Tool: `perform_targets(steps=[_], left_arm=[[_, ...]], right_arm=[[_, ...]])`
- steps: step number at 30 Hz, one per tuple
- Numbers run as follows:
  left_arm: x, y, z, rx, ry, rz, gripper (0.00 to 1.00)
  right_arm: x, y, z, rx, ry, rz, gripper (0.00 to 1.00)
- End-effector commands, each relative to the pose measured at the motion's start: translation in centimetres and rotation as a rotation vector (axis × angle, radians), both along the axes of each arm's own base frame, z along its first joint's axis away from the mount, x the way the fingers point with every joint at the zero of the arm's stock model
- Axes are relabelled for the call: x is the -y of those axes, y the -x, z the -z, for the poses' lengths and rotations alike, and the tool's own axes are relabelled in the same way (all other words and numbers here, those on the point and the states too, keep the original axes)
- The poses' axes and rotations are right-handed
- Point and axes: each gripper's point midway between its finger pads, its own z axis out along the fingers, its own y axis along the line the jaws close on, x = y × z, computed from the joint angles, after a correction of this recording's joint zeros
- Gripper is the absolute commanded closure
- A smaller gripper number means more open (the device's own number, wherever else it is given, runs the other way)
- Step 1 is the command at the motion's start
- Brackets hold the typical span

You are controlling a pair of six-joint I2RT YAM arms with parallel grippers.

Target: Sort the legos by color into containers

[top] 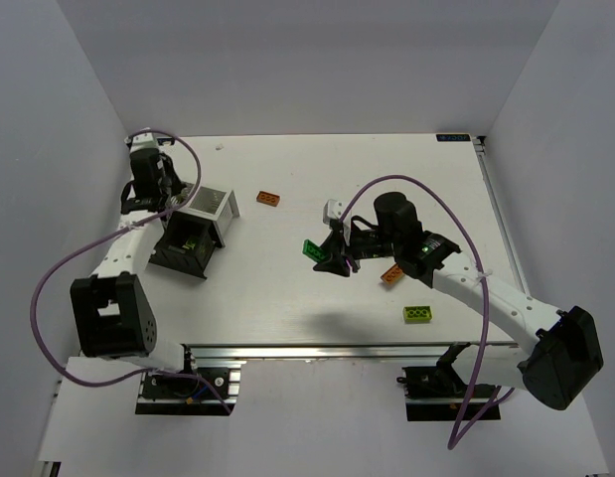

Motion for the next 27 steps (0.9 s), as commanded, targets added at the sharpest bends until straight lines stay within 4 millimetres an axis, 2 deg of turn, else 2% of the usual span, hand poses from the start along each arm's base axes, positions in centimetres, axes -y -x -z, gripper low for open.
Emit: perform_targets(steps=[1,2,3,4,5,6,7,8,9,10,12,17,20,27], left_arm=[[2.3,1.8,-5.4,0.184,0.104,0.074,0.96],[3.0,2.3,-5.8,0.214,0.147,0.090,0.97],[3.5,3.1,-7.9,0.289,0.162,0.107,0.96],[4.3,3.9,-7.1,0.286,0.192,0.137,0.93],[5.2,4.6,-7.6,0.309,0.231,0.169,0.76],[5.6,5.2,-8.1,0.335,0.249,0.185,0.68],[6.0,6.4,-9.8,0.388,0.255,0.203,0.62],[6.8,7.3,-9.2,0.385,0.289,0.226,0.58],[7.1,8.0,-9.6,0.404,0.301,0.238,0.52],[7.4,9.1,-11.0,0.449,0.304,0.256,0.51],[8.2,10.3,-10.5,0.453,0.330,0.285,0.48],[9.5,12.7,-11.7,0.519,0.347,0.349,0.43],[10.6,13.2,-11.2,0.519,0.371,0.410,0.42],[13.6,14.1,-7.8,0.394,0.465,0.561,0.37]], right_arm=[[-0.6,-0.3,-1.9,0.056,-0.026,-0.016,0.97],[-0.6,-0.3,-1.8,0.055,-0.022,-0.015,0.97],[-0.6,-0.4,-1.7,0.055,-0.018,-0.013,0.97],[-0.6,-0.4,-1.6,0.055,-0.015,-0.013,0.97],[-0.6,-0.5,-1.5,0.055,-0.012,-0.012,0.97],[-0.7,-0.5,-1.4,0.055,-0.009,-0.011,0.97],[-0.7,-0.5,-1.3,0.055,-0.005,-0.009,0.97],[-0.7,-0.6,-1.3,0.059,-0.004,-0.009,0.97],[-0.7,-0.6,-1.1,0.058,-0.001,-0.009,0.97],[-0.7,-0.6,-1.1,0.062,0.001,-0.008,0.97],[-0.8,-0.6,-1.0,0.066,0.005,-0.012,0.97],[-1.1,-0.5,-0.4,0.066,0.022,-0.017,0.96],[-1.2,-0.6,-0.1,0.073,0.032,-0.015,0.96],[-1.1,-1.7,0.8,0.095,0.066,0.029,0.96]])
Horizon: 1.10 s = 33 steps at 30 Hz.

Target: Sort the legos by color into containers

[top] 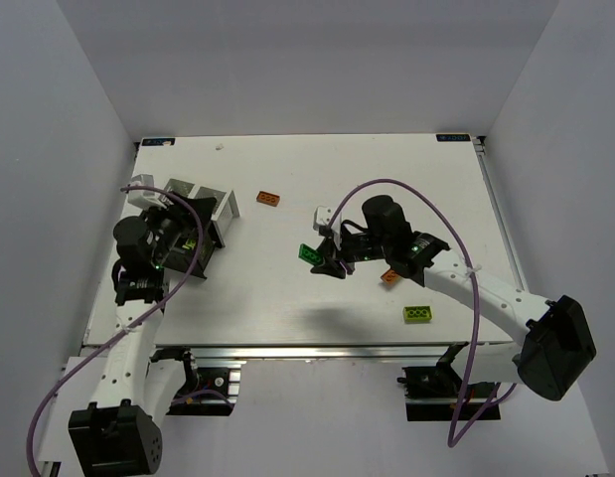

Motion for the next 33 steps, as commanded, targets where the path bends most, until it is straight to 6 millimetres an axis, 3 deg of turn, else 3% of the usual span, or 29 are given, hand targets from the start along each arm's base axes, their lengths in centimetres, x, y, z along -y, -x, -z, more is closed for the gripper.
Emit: perform_targets(steps=[1,8,13,18,25,33], left_arm=[[2.5,1.2,1.1,-0.040,0.037,0.149,0.36],[5.3,1.2,3.9,-0.180,0.010,0.221,0.32],[5.9,1.5,3.7,-0.169,0.046,0.247,0.31],[4.9,1.1,3.6,-0.191,0.034,0.178,0.29],[4.2,0.7,3.1,-0.183,0.030,0.145,0.25],[4.6,1.0,3.3,-0.191,0.045,0.179,0.17]], right_arm=[[-0.5,-1.4,-1.5,0.072,-0.012,0.024,0.96],[-0.1,-2.1,-1.1,0.102,0.009,0.059,0.96],[0.6,-3.7,-0.3,0.160,0.053,0.123,0.95],[1.3,-4.8,1.0,0.180,0.123,0.147,0.95],[2.6,-4.9,-0.4,0.244,0.097,0.160,0.95],[3.3,-5.3,0.2,0.230,0.087,0.175,0.94]])
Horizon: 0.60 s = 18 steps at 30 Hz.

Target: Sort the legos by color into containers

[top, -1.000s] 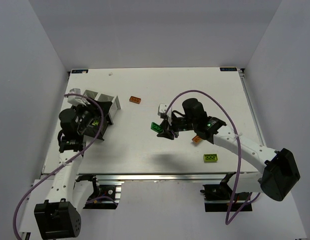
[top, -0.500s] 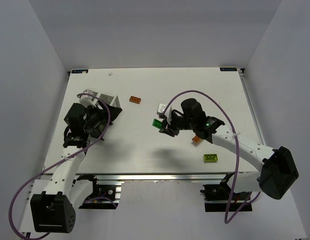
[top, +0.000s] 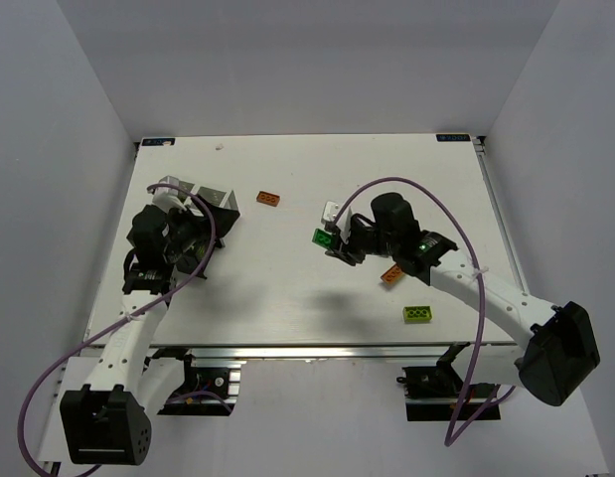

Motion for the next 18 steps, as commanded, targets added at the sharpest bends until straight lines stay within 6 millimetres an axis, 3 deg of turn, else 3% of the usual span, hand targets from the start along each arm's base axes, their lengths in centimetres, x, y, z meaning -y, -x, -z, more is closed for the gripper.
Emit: perform_targets(steps=[1,7,9,10,18], left_arm=[[0.4,0.1,-1.6,0.035,0.012,0.030,0.17],[1.8,0.9,-3.3,0.114,0.049,0.118,0.17],[3.1,1.7,-2.9,0.108,0.096,0.210,0.16],[3.9,1.9,-3.8,0.134,0.141,0.248,0.16],[7.3,2.8,-1.6,0.041,0.193,0.401,0.16]], right_arm=[[-0.1,-0.4,-0.2,0.024,-0.023,-0.004,0.94],[-1.8,-1.4,-0.4,-0.031,-0.042,-0.009,0.95],[-2.4,-1.8,-0.6,-0.032,-0.044,-0.004,0.95],[-3.0,-2.0,-0.8,-0.020,-0.046,-0.007,0.95],[-5.3,-2.1,-0.7,0.073,-0.028,-0.014,0.95]])
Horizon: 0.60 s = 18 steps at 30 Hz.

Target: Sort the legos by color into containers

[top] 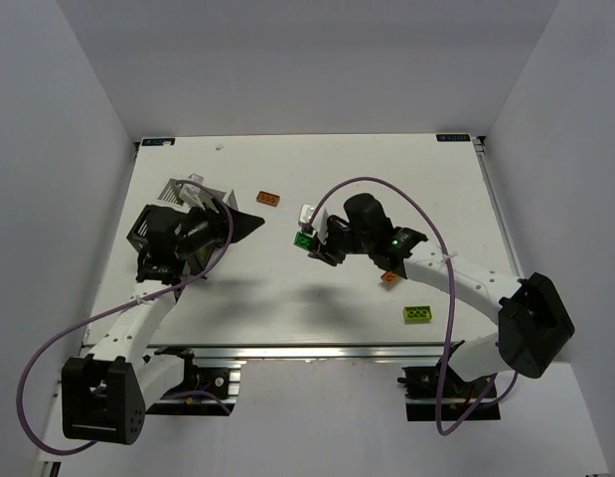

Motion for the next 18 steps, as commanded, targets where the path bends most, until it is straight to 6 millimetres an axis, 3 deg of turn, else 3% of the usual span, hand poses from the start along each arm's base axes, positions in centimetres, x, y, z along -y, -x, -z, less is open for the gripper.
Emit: perform_targets(steps=[1,10,18], left_arm=[[1.9,1.3,-0.2,0.010,0.022,0.105,0.16],[3.8,1.9,1.8,-0.050,-0.013,0.177,0.16],[4.8,2.4,3.2,-0.100,-0.026,0.226,0.28]], right_arm=[[-1.9,-1.0,-3.2,0.115,-0.058,0.002,0.95],[-6.0,1.0,-4.0,0.111,-0.096,-0.069,0.95],[-7.1,0.8,-5.6,0.144,-0.131,-0.056,0.94]])
